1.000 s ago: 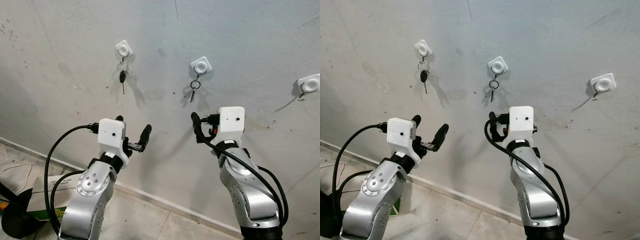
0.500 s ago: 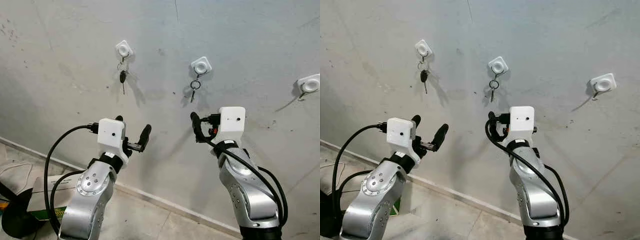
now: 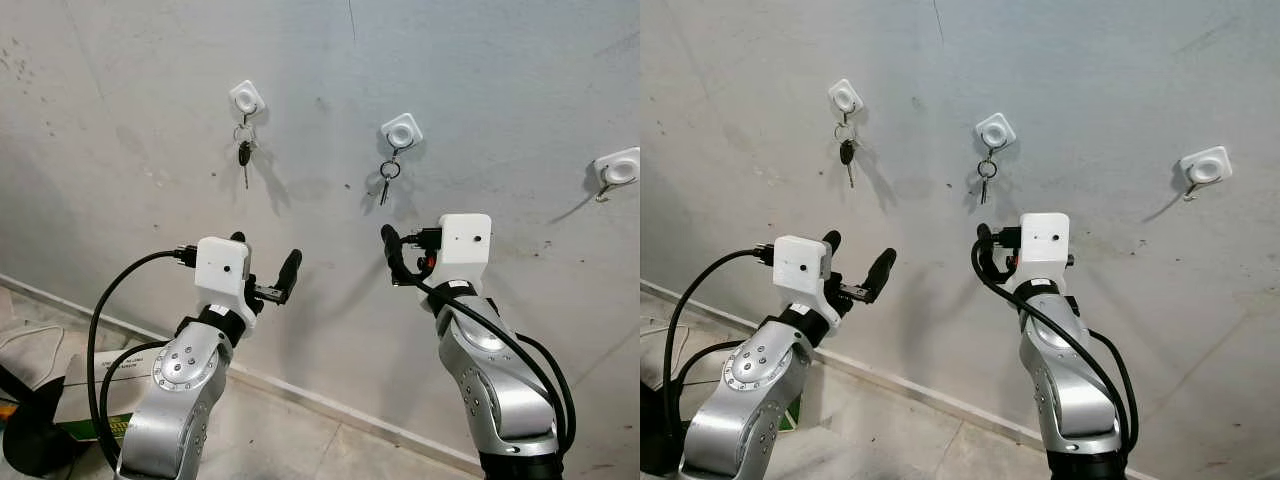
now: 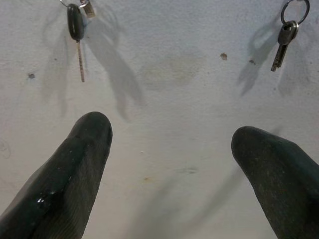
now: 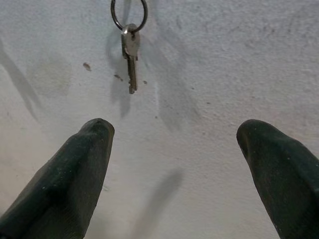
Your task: Hang keys on a hook
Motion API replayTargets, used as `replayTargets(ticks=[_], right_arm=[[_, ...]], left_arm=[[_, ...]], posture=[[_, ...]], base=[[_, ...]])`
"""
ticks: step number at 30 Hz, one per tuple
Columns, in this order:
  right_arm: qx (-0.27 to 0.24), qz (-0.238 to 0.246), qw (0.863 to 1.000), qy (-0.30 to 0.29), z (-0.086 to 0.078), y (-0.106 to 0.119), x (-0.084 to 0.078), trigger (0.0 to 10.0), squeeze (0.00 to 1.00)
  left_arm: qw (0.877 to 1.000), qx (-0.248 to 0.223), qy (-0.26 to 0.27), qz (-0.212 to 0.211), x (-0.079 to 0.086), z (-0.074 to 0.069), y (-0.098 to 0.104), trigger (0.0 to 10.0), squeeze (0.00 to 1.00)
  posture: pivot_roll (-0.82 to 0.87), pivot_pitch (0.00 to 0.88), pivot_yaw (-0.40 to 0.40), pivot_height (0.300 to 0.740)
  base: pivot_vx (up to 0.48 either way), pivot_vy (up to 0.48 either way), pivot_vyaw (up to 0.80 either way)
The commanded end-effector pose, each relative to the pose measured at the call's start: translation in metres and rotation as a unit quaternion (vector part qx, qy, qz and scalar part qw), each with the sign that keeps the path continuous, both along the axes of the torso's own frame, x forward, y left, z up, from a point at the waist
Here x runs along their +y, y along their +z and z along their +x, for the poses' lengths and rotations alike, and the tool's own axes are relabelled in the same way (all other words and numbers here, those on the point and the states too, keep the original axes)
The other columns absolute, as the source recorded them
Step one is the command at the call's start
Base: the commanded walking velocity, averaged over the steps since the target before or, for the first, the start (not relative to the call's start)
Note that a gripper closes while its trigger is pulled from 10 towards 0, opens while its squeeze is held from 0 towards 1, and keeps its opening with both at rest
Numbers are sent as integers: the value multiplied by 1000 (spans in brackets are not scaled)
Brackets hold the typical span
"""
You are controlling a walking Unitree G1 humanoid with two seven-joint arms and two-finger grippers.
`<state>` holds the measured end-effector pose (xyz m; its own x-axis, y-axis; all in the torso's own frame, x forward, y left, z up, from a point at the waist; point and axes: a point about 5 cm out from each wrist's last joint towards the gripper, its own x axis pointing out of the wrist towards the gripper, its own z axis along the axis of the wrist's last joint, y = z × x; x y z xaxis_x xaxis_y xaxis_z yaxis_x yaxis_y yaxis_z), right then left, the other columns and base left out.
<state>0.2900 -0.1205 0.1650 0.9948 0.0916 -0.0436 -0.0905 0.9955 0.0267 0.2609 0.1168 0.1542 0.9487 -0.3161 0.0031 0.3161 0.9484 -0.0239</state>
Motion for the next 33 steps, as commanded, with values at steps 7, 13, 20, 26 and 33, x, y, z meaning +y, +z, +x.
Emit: replayTargets(ticks=[7, 13, 20, 26, 33], right_arm=[[1, 0, 1000, 0, 1, 1, -1, 10000, 0], [1, -1, 1000, 3, 1, 1, 0, 10000, 0], [2, 0, 1000, 5, 1, 0, 1, 10000, 0], [3, -1, 1000, 5, 1, 0, 2, 10000, 0], [4, -2, 1000, 5, 1, 0, 2, 10000, 0]], left_arm=[[1000, -5, 0, 3, -1, 1, 4, 10000, 0], [1000, -8, 1, 8, -1, 0, 4, 10000, 0], [1000, -11, -2, 8, -1, 0, 4, 10000, 0], [1000, -4, 0, 3, 0, 1, 3, 10000, 0], [1000, -2, 0, 2, -1, 0, 2, 10000, 0]], posture=[[40, 0, -3, 740], [42, 0, -4, 740], [42, 0, -4, 740], [42, 0, -4, 740], [41, 0, -6, 740]], base=[[0, -45, 0], [0, 139, 0], [0, 0, 0], [0, 301, 0], [0, 480, 0]])
